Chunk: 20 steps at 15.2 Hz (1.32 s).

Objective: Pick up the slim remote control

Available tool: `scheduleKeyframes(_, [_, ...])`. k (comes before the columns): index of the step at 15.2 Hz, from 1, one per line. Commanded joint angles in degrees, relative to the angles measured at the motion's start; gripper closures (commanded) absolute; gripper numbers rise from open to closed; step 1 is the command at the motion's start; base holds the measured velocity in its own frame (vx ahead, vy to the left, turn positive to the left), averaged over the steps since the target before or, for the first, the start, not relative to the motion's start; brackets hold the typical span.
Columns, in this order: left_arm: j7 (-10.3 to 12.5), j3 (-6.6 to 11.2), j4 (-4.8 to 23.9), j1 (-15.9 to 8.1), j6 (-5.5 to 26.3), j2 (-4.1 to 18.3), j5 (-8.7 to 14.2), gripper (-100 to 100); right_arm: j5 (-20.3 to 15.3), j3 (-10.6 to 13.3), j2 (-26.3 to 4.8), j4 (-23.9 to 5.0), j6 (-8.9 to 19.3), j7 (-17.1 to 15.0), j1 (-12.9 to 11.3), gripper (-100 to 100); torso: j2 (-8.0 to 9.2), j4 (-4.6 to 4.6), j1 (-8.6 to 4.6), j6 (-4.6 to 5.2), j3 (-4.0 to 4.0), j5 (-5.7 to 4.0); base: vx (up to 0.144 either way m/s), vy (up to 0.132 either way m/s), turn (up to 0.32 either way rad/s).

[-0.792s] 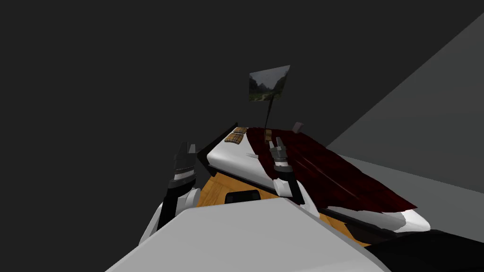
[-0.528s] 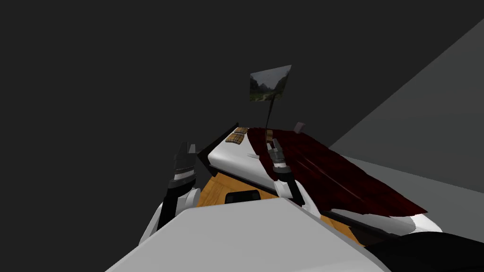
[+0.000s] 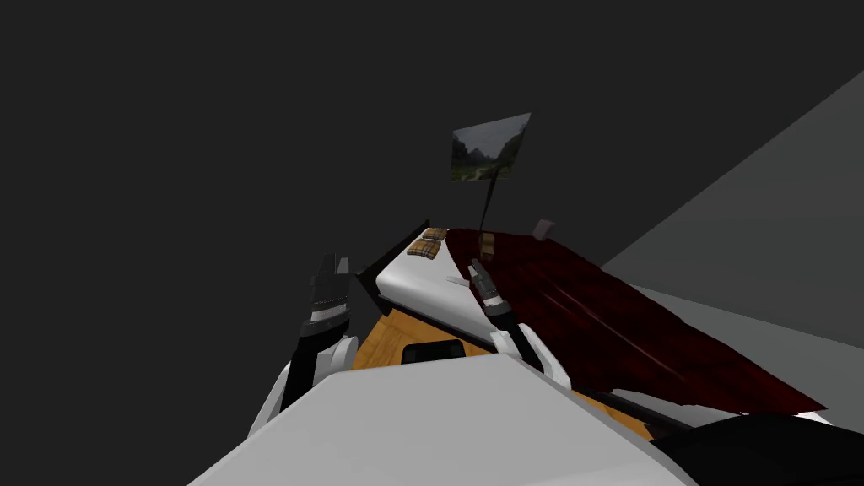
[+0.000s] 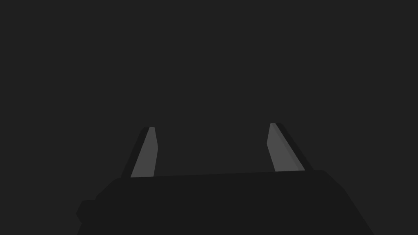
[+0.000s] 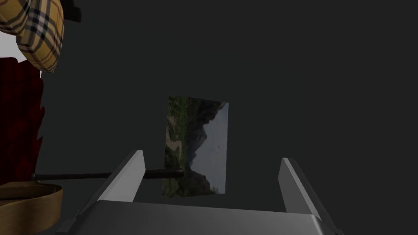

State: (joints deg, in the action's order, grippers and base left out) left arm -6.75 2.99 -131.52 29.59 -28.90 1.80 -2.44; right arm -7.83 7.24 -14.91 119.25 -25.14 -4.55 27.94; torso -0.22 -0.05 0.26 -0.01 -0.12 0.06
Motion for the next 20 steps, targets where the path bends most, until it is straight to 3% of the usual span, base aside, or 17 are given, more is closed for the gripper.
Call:
scheduleKeyframes(1, [0.0, 0.00, 0.0, 0.0, 0.0, 0.0, 0.0, 0, -0.8, 1.5, -2.9, -2.5, 0.2, 1.1, -0.2, -100, 0.00, 0.00, 0.00, 0.00, 0.00, 0.00, 0.051, 0.067, 0.076])
scheduleKeyframes(4, [0.0, 0.00, 0.0, 0.0, 0.0, 0.0, 0.0, 0, -1.4, 2.8, -6.0, -4.4, 0.3, 2.0, -0.1, -100, -0.03, -0.01, 0.03, -0.01, -0.02, 0.00, 0.056, 0.067, 0.061])
scheduleKeyframes(7, [0.0, 0.00, 0.0, 0.0, 0.0, 0.0, 0.0, 0, -2.9, 5.8, -10.0, -8.3, 0.5, 4.0, -0.1, -100, -0.02, -0.01, 0.09, 0.00, -0.01, 0.02, 0.056, 0.085, 0.071])
scheduleKeyframes(9, [0.0, 0.00, 0.0, 0.0, 0.0, 0.0, 0.0, 0, -2.9, 5.8, -11.2, -8.4, 0.5, 4.0, -0.1, -100, -0.05, -0.02, 0.07, 0.00, -0.03, 0.02, 0.055, 0.062, 0.052])
scheduleKeyframes(10, [0.0, 0.00, 0.0, 0.0, 0.0, 0.0, 0.0, 0, -3.7, 7.4, -13.1, -10.6, 0.6, 5.1, 0.0, -100, -0.01, -0.01, 0.01, 0.01, -0.01, 0.01, 0.049, 0.064, 0.083])
scheduleKeyframes(12, [0.0, 0.00, 0.0, 0.0, 0.0, 0.0, 0.0, 0, -3.7, 7.4, -13.9, -10.6, 0.6, 5.1, 0.0, -100, -0.01, 0.00, 0.01, 0.00, -0.01, 0.00, 0.049, 0.055, 0.044])
scheduleKeyframes(13, [0.0, 0.00, 0.0, 0.0, 0.0, 0.0, 0.0, 0, -4.5, 9.1, -16.4, -12.7, 0.7, 6.2, 0.0, -100, 0.02, 0.00, -0.03, 0.01, 0.00, 0.00, 0.055, 0.050, 0.058])
scheduleKeyframes(16, [0.0, 0.00, 0.0, 0.0, 0.0, 0.0, 0.0, 0, -5.4, 10.8, -19.3, -15.1, 0.8, 7.3, 0.0, -100, 0.01, -0.01, 0.04, 0.00, 0.00, 0.00, 0.055, 0.074, 0.093])
scheduleKeyframes(17, [0.0, 0.00, 0.0, 0.0, 0.0, 0.0, 0.0, 0, -6.2, 12.5, -21.0, -16.8, 1.0, 8.4, 0.0, -100, -0.01, 0.00, 0.06, 0.00, 0.00, 0.01, 0.090, 0.104, 0.096])
scheduleKeyframes(18, [0.0, 0.00, 0.0, 0.0, 0.0, 0.0, 0.0, 0, -6.2, 12.5, -22.1, -17.4, 1.0, 8.4, 0.0, -100, -0.08, -0.02, 0.13, -0.01, -0.04, 0.02, 0.089, 0.103, 0.087])
scheduleKeyframes(19, [0.0, 0.00, 0.0, 0.0, 0.0, 0.0, 0.0, 0, -7.1, 14.4, -24.0, -19.2, 1.1, 9.6, 0.0, -100, -0.12, -0.03, 0.15, -0.01, -0.07, 0.04, 0.091, 0.095, 0.105])
scheduleKeyframes(20, [0.0, 0.00, 0.0, 0.0, 0.0, 0.0, 0.0, 0, -7.1, 14.4, -24.9, -19.7, 1.1, 9.6, 0.0, -100, -0.14, -0.04, 0.15, 0.00, -0.08, 0.03, 0.085, 0.089, 0.087])
